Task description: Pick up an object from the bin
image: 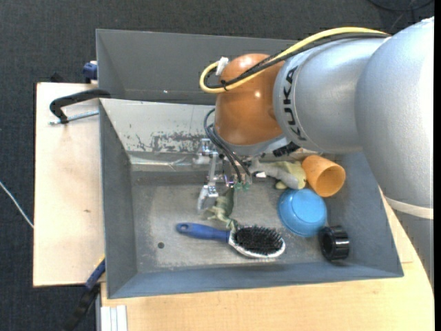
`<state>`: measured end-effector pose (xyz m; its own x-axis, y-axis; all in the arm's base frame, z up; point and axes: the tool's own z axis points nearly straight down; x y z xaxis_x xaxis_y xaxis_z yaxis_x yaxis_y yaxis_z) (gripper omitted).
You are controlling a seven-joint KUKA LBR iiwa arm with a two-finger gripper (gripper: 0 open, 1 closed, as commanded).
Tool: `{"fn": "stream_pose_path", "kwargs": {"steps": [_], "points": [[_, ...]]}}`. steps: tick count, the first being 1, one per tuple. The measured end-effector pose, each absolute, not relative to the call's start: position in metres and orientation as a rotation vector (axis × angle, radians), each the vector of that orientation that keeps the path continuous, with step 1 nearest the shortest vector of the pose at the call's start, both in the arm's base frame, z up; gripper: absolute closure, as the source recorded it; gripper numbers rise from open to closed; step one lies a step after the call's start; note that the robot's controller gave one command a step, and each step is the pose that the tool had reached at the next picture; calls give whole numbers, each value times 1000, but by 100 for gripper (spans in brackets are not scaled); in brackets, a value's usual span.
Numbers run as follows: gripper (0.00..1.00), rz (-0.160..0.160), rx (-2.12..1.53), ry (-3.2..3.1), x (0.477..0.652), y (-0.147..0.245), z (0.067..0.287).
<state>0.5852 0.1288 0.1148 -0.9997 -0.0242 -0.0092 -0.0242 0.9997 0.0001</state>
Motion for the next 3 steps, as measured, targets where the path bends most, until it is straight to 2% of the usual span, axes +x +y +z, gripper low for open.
{"fn": "stream_pose_path", "kwargs": {"steps": [1, 2, 3], "points": [[0, 0, -47, 3140, 534, 84, 75], [100, 5, -51, 3135, 536, 87, 77], [100, 6, -98, 3126, 547, 108, 181]]}}
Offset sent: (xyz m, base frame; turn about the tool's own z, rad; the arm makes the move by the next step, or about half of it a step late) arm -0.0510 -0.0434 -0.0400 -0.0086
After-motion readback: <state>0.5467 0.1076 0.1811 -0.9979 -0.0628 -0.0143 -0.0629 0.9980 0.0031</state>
